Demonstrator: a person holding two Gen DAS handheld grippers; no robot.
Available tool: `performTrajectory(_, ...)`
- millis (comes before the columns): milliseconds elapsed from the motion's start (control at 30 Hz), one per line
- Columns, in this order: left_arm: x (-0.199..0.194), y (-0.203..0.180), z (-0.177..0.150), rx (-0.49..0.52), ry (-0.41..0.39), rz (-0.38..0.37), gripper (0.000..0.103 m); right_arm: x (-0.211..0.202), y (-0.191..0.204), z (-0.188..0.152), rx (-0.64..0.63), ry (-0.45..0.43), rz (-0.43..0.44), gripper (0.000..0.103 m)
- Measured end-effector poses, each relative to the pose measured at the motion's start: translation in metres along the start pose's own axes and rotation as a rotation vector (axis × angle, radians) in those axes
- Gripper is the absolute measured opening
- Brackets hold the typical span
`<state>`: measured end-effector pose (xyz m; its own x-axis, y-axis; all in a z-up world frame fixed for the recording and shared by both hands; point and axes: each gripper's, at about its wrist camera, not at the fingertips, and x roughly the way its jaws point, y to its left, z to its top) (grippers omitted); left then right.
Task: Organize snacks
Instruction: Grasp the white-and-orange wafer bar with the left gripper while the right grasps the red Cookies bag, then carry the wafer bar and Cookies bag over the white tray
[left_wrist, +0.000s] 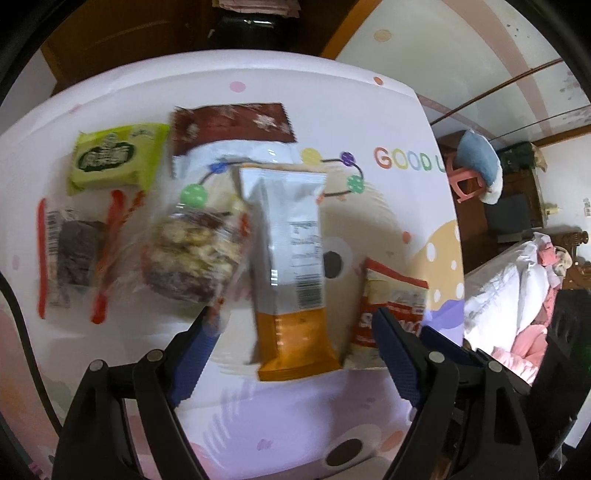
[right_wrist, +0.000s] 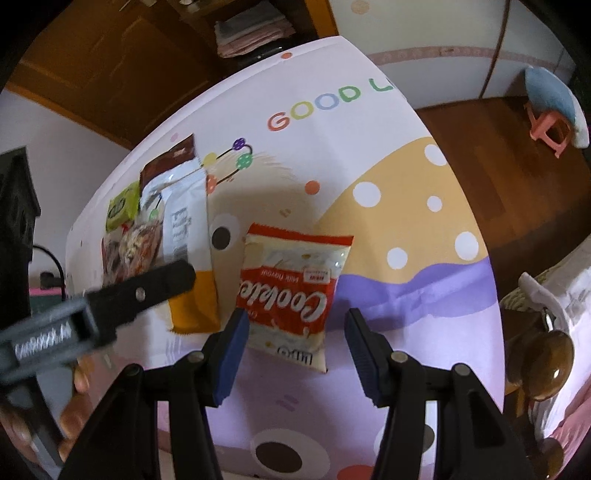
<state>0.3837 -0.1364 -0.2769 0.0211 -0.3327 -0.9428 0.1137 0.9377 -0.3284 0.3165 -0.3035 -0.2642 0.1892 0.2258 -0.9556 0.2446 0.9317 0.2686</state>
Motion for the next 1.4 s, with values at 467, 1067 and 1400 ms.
performTrajectory(467, 0.012, -0.020, 0.002, 0.007, -0.034, 0.176, 0.036, 0.005, 0.028, 0.009, -0.111, -0.046, -0.106, 0.040)
performTrajectory(1067, -0.086, -0.034, -0.050, 0.032, -0.175, 0.075, 0.029, -0.077, 0.017, -0.014, -0.082, -0.151, 0.105, 0.002)
performTrajectory(1400, -0.215, -0.058, -0.146, 0.114, -0.362, 0.063, 0.029, -0.192, 0.039, -0.073, -0.208, -0.309, 0.200, 0.002)
